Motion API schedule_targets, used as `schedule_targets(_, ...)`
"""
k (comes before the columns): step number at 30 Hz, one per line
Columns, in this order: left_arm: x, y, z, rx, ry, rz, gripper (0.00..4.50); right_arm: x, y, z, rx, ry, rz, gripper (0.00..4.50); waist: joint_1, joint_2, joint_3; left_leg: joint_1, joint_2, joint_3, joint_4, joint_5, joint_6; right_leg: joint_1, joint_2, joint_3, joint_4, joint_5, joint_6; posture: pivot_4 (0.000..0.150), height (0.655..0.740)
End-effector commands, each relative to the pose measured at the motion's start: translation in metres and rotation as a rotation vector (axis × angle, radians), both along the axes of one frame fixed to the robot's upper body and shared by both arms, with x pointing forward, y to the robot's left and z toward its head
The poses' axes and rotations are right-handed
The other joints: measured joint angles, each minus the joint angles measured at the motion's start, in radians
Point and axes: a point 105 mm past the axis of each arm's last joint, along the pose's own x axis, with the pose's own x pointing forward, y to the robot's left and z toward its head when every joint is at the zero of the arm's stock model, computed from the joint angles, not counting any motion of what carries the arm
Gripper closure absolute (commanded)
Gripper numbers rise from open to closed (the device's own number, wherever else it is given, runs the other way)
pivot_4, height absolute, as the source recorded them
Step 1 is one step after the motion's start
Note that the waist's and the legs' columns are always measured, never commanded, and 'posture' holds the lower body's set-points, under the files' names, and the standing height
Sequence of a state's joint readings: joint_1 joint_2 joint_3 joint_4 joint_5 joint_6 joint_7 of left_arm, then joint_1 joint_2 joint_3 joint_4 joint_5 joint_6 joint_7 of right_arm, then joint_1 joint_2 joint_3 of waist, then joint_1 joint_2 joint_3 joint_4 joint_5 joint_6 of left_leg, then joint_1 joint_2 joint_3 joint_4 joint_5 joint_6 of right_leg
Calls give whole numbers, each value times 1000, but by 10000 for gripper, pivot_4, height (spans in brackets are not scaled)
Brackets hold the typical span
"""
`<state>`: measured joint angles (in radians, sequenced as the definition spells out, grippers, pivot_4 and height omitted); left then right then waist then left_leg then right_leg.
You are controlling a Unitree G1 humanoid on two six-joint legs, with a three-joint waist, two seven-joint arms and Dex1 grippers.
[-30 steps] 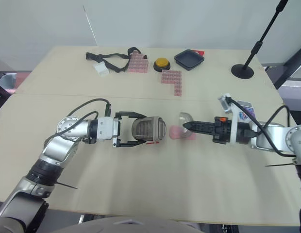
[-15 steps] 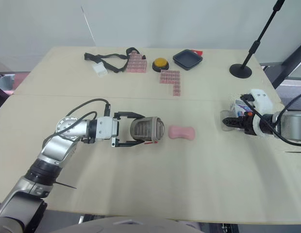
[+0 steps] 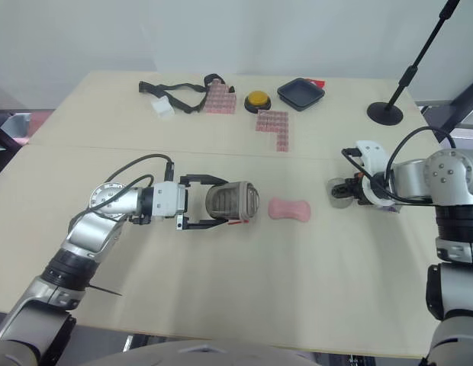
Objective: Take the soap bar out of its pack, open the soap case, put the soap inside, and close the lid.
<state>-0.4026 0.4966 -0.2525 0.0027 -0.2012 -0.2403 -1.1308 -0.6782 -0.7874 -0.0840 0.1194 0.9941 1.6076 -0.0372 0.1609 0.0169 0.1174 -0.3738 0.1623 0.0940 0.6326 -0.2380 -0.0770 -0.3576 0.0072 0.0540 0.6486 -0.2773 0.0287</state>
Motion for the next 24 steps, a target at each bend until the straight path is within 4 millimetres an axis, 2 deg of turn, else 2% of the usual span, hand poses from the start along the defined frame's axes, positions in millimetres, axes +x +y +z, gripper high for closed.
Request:
schedule_targets(1,0,1,11,-20,-37,11,10364,7,-1,6,-21,-22,-24,24743,-1,0,0,0,0,0,0,0,0,0,0,0,0,0,0,1500,7400)
schedule_targets(4,-2,0,11,-19,-34,8,10364,12,-1,2,-46,-23,-48,24743,-2,0,0,0,1,0,0,0,0,0,0,0,1,0,0,1500,7400)
schedule_targets(6,-1,0,11,-19,-34,8,10364,13,0,2,-49,-25,-52,14583,-3,0,0,1,1,0,0,0,-1,0,0,0,1,0,0,1500,7400)
schedule_targets(10,-1,1,11,-16,-33,11,10364,14,1,3,-59,-40,-48,2098,0,0,0,0,1,0,0,0,-1,0,0,0,1,0,0,1500,7400)
schedule_targets(11,0,1,11,-15,-33,11,10364,14,1,4,-58,-45,-46,150,1,0,0,0,1,0,0,0,-1,0,0,0,1,0,0,1500,7400)
schedule_targets(15,0,2,10,-11,-30,11,10364,14,2,15,-43,-92,-21,150,1,0,0,0,1,0,0,0,-1,0,0,0,1,0,0,1500,7400)
schedule_targets(17,1,3,9,-5,-26,15,10364,15,9,32,-3,-168,30,150,1,1,0,0,1,0,0,0,-1,0,0,0,1,0,0,1500,7400)
schedule_targets(21,7,8,6,-7,35,57,10364,8,34,78,87,-534,294,150,7,1,0,0,1,0,0,0,-1,-1,0,-1,0,0,0,1500,7400)
schedule_targets(24,15,10,8,-28,109,100,10364,-11,43,91,155,-701,469,150,10,0,0,-1,3,0,0,0,-1,-1,0,-1,-1,0,0,1500,7400)
